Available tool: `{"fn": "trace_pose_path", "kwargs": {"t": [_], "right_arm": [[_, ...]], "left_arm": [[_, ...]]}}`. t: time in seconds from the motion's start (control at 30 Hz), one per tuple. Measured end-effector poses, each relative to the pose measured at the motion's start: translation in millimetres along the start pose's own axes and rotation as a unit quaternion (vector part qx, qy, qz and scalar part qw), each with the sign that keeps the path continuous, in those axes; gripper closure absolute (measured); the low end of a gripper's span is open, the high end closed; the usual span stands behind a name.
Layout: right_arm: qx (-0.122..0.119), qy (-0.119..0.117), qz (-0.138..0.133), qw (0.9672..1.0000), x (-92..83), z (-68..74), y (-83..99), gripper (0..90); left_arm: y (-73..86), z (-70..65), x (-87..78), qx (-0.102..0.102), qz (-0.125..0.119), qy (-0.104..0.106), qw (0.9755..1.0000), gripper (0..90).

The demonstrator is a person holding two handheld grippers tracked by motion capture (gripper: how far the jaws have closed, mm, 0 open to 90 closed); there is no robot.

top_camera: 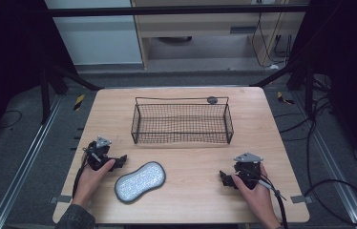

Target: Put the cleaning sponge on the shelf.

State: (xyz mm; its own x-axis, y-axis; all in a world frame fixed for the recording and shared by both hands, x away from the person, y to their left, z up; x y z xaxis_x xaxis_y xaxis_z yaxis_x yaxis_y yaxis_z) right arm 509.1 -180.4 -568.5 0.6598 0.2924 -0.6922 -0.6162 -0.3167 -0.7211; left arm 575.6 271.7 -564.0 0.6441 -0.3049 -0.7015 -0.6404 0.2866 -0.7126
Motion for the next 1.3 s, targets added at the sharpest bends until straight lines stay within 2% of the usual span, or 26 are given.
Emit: {"fn": "trace_pose_path", "kwargs": {"t": [0.03,0.1,0.23,0.33,0.37,0.4,0.43,0.5,0.6,0.77,0.87,0.97,1.07,1.17,1.3], "right_arm": [[0.0,0.0,-0.001,1.0,0.1,-0.1,-0.1,0.3],[0.002,0.001,-0.001,1.0,0.2,0.3,-0.2,0.3],[0.002,0.002,-0.001,1.0,0.1,0.3,-0.1,0.4],[0.002,0.002,-0.001,1.0,0.0,0.4,0.2,0.3],[0.003,0.001,0.0,1.0,-0.2,0.6,0.3,0.4],[0.002,0.001,-0.001,1.0,-0.2,0.6,0.3,0.4],[0.002,0.001,-0.001,1.0,-0.2,0.6,0.3,0.4],[0.001,0.001,-0.001,1.0,-0.4,0.6,0.5,0.4],[0.002,0.0,-0.001,1.0,-0.6,0.8,0.7,0.4],[0.001,0.001,-0.001,1.0,-0.7,0.6,0.8,0.4],[0.0,0.002,0.0,1.0,-1.2,0.5,1.2,0.4],[0.0,0.001,0.0,1.0,-1.4,0.8,1.4,0.3],[0.0,0.001,-0.001,1.0,-1.5,0.9,1.6,0.4],[0.001,0.001,-0.001,1.0,-2.1,1.3,2.0,0.4],[0.001,0.001,-0.001,1.0,-2.1,1.2,2.2,0.3]], "left_arm": [[-0.1,0.6,-0.6,0.0,0.0,-0.001,1.0,0.0],[-2.0,-0.1,-4.7,-0.012,-0.002,0.01,0.9999,3.0],[-8.2,-0.6,-21.0,0.009,-0.02,0.012,0.9997,3.0],[-11.4,-0.8,-32.8,-0.002,-0.03,0.012,0.9995,3.9],[-13.0,-2.4,-37.2,0.002,-0.031,0.014,0.9994,4.1],[-18.0,-6.9,-47.0,0.017,-0.033,0.012,0.9992,4.1],[-18.0,-6.9,-47.0,0.017,-0.033,0.012,0.9992,4.2],[-24.9,-12.7,-56.5,0.03,-0.037,0.011,0.9988,4.1],[-32.8,-25.9,-67.8,0.05,-0.039,0.021,0.9978,3.8],[-41.3,-49.6,-78.3,0.089,-0.038,0.03,0.9948,3.6],[-44.7,-59.3,-81.0,0.096,-0.04,0.031,0.9941,3.6],[-43.1,-67.1,-83.0,0.101,-0.034,0.029,0.9939,3.5],[-37.2,-74.4,-84.9,0.112,-0.022,0.034,0.9928,3.2],[-31.2,-79.1,-85.2,0.114,-0.005,0.043,0.9925,3.2],[-25.7,-85.4,-85.5,0.127,0.009,0.05,0.9906,3.2]]}}
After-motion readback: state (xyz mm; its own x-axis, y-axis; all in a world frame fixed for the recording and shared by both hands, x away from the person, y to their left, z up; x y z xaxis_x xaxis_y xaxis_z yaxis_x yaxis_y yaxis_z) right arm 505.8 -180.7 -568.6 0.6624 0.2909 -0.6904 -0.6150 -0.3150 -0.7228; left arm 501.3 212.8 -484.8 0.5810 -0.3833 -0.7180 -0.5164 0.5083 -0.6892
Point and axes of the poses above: each handheld gripper's, and its own axes: x roughly forward along the jaws, y roughly out of its underside, z roughly to its left, the point moved 8 cm from there along x, roughly forward along the jaws, and after that the axes turned 2 degrees about -x, right-handed, at the moved point
